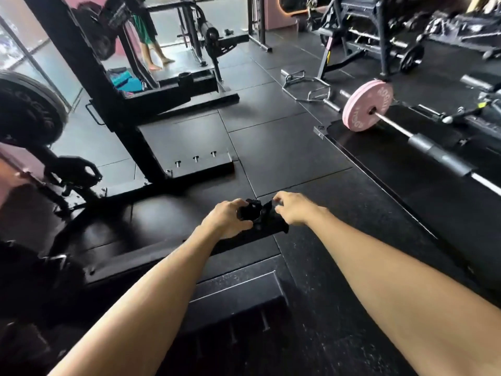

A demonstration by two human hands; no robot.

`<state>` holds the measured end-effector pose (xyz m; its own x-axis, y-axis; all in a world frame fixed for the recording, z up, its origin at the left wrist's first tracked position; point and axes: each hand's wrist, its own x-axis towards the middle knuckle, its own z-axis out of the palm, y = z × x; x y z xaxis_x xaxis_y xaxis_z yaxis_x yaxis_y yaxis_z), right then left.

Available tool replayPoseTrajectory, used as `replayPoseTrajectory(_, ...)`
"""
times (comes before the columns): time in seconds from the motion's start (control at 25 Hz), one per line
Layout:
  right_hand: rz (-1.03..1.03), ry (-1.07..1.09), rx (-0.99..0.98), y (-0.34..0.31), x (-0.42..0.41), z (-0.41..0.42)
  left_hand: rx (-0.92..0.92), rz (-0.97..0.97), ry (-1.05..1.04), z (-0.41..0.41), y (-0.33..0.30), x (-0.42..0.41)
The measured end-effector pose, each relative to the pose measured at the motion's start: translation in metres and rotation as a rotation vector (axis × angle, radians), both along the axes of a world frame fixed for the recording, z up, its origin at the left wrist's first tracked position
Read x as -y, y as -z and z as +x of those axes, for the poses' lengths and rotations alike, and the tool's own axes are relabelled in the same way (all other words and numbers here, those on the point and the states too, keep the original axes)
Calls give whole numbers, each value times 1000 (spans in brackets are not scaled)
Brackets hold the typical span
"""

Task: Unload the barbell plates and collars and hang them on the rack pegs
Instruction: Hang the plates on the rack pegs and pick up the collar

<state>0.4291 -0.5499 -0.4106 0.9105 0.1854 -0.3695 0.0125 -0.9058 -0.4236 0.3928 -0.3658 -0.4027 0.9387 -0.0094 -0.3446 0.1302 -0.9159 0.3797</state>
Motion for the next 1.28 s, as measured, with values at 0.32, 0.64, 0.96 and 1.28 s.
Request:
replayPoseTrajectory(0.32, -31, -45, -105, 63, -4, -1, 139, -39, -106, -1, 69, 16)
replayPoseTrajectory(0.64, 21, -34, 14, -5, -15, -55, 265, -179, -136, -46, -5, -18)
replayPoseTrajectory(0.96, 350, 137, 259, -138, -38, -201, 343, -492, -97, -188, -138, -43)
replayPoseTrajectory(1.28, 835, 246, 291, -288, -57, -368, 447, -960, -86, -357, -288, -46)
